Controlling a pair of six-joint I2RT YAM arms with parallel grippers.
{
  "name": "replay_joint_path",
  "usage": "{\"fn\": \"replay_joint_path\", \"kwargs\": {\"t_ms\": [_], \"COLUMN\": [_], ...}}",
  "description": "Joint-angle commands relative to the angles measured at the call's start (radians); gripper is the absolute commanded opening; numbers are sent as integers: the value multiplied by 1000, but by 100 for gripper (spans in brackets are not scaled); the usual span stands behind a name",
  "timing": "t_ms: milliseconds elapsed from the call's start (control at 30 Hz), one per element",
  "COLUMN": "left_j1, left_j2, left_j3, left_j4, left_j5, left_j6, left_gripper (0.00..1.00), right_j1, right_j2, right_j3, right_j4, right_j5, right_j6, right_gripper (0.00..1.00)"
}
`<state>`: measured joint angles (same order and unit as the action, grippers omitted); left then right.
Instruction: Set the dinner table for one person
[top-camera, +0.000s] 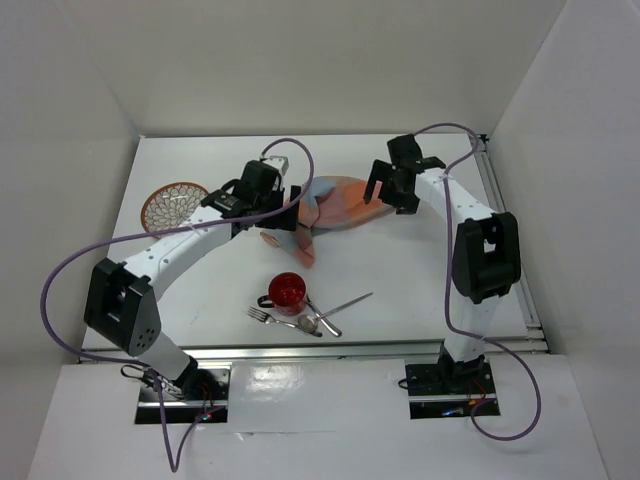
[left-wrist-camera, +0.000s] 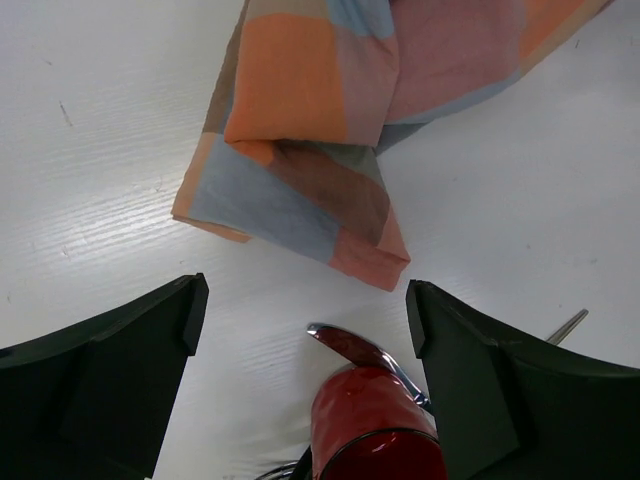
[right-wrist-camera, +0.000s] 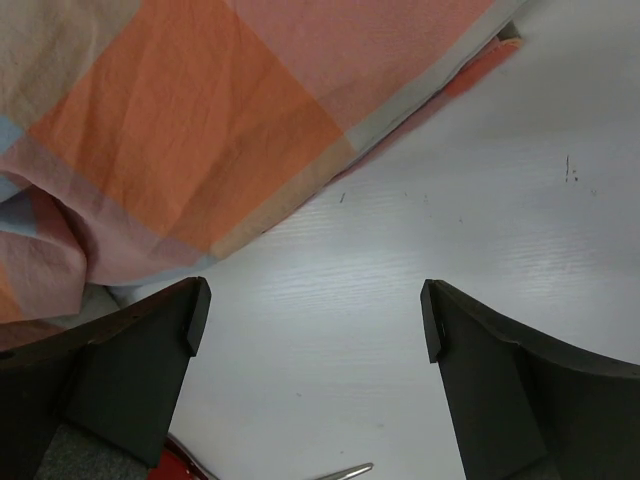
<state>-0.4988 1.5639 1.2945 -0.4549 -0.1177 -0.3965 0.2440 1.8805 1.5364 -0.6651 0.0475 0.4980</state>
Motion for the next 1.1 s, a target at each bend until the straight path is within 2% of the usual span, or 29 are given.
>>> {"fn": "replay_joint_path", "kwargs": {"t_ms": [0,200,267,367,433,533,633,767,1067], "left_j1": [-36,-90,-103,-130,-144,-173,-204,-225,-225], "left_j2": [-30,-1,10,22,36,74,149,231,386], "left_j3": [52,81,81,60,8,-17,-3,17,89], "left_j4": [-7,-5,-5,13,42,62,50,50,19], "left_j5": [13,-66,-38,-63,-63,-111,-168,-175,-277], "left_j6": [-13,-59,-88,-189,-257,-313,-324,-346,-370], "left_gripper": [100,100,100,100,90,83,81,81,77], "right_j1": [-11,-11,-11,-11,-20,-31,-40,-51,-51], "right_j2": [-75,-124,-155,-202,-237,-262,-262,-253,-235], "right_j3": [-24,-64,-96,-143,-174,-231,-240,-240,-231], "right_j4": [47,79,110,136,154,183,196,196,205], "right_j5": [-15,-15,-15,-15,-28,-53,-64,-75,-94], "right_j6": [14,5,-9,-18,-18,-18,-27,-27,-36], "right_gripper": [100,100,100,100,100,100,100,100,100]}}
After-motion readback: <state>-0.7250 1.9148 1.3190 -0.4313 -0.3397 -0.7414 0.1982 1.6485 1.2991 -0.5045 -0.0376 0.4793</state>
